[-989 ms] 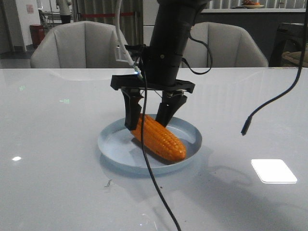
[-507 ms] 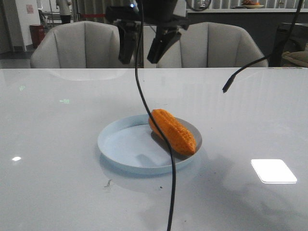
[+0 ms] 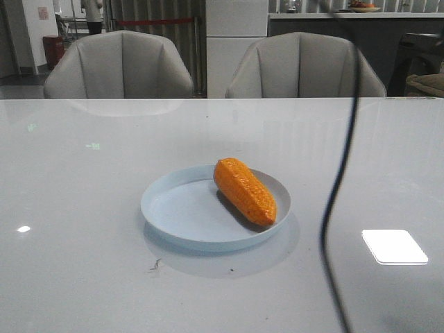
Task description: Place corn on plate with both arms
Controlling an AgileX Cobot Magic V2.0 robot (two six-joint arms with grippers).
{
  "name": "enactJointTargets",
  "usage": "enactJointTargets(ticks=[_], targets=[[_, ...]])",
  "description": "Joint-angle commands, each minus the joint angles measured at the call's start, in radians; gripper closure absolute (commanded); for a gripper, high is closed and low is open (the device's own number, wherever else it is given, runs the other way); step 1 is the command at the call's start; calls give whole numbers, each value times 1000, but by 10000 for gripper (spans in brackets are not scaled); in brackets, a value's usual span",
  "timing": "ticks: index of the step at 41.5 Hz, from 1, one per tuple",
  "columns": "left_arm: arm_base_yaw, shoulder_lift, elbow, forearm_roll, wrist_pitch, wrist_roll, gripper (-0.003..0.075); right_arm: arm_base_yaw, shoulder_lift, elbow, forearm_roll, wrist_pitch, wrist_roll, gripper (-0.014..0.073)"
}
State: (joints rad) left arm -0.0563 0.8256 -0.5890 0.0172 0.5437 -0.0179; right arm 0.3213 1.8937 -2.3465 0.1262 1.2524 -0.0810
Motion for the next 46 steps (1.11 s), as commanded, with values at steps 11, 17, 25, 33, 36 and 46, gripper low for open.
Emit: enactJointTargets(ticks=[11, 17, 25, 33, 36, 46], targets=[[1, -9, -30, -3, -73, -2, 195, -212, -362, 218, -12, 53, -57, 76], [1, -9, -30, -3, -73, -2, 195, -296, -554, 537, -30, -97, -57, 76], [1, -9, -30, -3, -84, -2, 195, -384, -798, 988, -30, -249, -57, 76], [1, -9, -30, -3, -115, -2, 195, -403, -1001, 1314, -30, -313, -52, 76], [1, -9, -30, -3, -122, -2, 195, -403, -1064, 1402, -30, -323, -52, 76], [1, -9, -30, -3, -125, -2, 200, -403, -1228, 1536, -30, -376, -51, 76]])
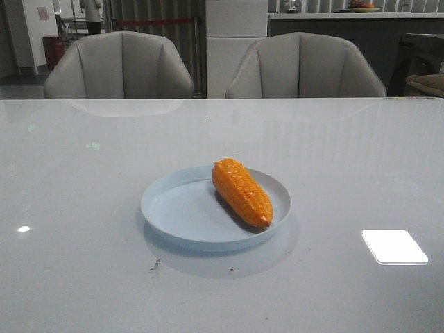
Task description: Place corn on plate with both arms
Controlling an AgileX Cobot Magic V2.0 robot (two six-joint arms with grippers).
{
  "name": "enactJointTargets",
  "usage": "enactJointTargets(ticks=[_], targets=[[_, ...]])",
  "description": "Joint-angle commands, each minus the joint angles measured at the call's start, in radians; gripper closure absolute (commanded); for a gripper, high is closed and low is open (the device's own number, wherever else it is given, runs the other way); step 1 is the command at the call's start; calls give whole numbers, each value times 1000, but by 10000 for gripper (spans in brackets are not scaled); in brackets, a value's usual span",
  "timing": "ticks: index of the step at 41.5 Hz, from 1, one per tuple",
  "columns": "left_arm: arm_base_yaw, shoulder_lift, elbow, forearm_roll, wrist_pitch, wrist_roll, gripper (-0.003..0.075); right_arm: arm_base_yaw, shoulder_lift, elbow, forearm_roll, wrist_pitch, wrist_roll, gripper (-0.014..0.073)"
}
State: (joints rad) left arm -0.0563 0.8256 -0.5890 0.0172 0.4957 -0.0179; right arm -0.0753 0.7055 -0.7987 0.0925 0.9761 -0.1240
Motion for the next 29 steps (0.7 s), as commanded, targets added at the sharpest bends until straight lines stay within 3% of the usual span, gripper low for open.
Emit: enactJointTargets(ticks=[1, 4, 13, 29], targets=[[1, -9, -30, -3, -77, -2, 206, -6, -46, -11, 4, -105, -8, 76], [1, -9, -30, -3, -77, -2, 267, -6, -55, -11, 4, -112, -8, 76], [1, -9, -30, -3, -77, -2, 627, -6, -55, -11, 5, -103, -8, 76], [1, -7, -30, -5, -77, -2, 623, -6, -55, -11, 5, -101, -8, 76]])
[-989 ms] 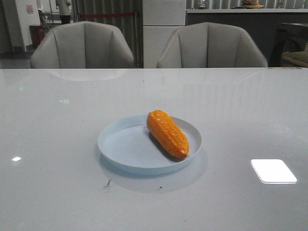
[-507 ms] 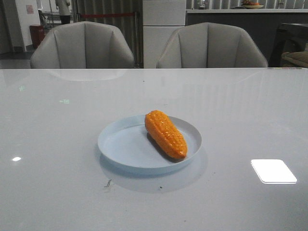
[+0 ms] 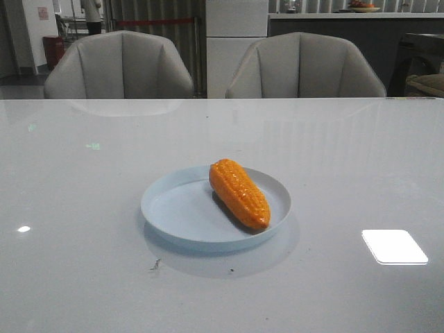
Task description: Place corn on plate with both arms
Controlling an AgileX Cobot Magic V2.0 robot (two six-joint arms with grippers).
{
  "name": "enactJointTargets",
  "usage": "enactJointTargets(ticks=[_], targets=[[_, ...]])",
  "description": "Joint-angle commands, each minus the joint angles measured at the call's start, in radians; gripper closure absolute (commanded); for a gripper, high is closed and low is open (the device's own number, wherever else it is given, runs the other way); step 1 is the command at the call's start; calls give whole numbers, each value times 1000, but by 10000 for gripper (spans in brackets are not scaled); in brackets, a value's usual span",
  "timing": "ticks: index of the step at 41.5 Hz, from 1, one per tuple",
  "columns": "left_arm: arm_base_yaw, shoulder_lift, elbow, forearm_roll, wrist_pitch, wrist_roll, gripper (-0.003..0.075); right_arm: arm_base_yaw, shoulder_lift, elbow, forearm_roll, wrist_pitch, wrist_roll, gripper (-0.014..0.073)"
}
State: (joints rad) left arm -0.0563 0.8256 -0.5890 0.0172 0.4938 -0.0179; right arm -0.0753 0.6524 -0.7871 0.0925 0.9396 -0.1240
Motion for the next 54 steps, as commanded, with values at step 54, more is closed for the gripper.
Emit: enactJointTargets(ticks=[54], targets=[[3, -850, 405, 32, -144, -2, 624, -6, -2, -18, 5, -74, -8, 76]])
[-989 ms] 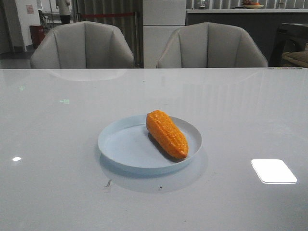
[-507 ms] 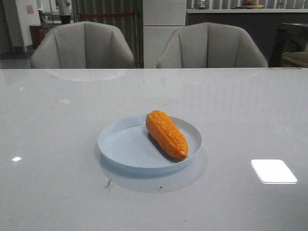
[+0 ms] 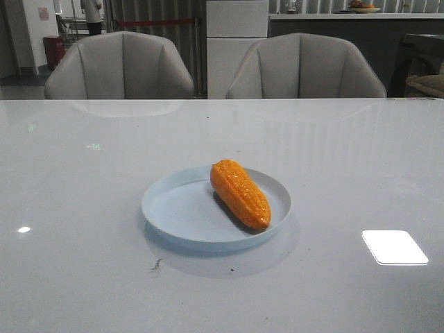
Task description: Place corn on plate with both arms
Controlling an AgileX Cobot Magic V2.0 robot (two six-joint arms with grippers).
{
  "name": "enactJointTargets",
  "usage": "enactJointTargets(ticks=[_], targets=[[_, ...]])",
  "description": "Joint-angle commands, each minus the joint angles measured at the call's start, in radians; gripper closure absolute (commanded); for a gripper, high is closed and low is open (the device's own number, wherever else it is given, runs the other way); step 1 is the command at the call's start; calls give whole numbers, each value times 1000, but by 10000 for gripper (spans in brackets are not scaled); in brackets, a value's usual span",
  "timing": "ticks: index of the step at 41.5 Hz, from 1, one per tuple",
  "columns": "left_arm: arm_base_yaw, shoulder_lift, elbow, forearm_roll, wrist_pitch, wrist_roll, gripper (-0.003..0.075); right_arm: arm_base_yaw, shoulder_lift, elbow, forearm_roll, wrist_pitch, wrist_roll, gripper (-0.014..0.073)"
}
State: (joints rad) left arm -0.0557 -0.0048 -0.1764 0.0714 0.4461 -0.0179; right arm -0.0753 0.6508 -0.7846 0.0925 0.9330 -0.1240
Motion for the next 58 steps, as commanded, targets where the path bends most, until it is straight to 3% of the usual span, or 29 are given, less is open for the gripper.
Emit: enactJointTargets(ticks=[1, 16, 22, 32, 36, 42, 54, 58], targets=[[2, -19, -1, -35, -100, -2, 624, -6, 0, -21, 5, -67, -8, 76], [2, -15, 214, -111, -155, -4, 624, -6, 1, -20, 5, -65, -8, 76], [2, -15, 220, -111, -179, -4, 624, -6, 2, -20, 5, -60, -8, 76], [4, -15, 220, -103, -596, -4, 624, -6, 2, -20, 6, -62, -8, 76], [4, -15, 220, -103, -583, -4, 624, -6, 2, -20, 6, -62, -8, 78], [4, -15, 220, -103, -506, -4, 624, -6, 2, -20, 6, -62, -8, 216], [4, -15, 220, -103, -504, -4, 624, -6, 2, -20, 6, -62, -8, 535], [4, -15, 220, -103, -504, -4, 624, -6, 2, -20, 6, -59, -8, 537]])
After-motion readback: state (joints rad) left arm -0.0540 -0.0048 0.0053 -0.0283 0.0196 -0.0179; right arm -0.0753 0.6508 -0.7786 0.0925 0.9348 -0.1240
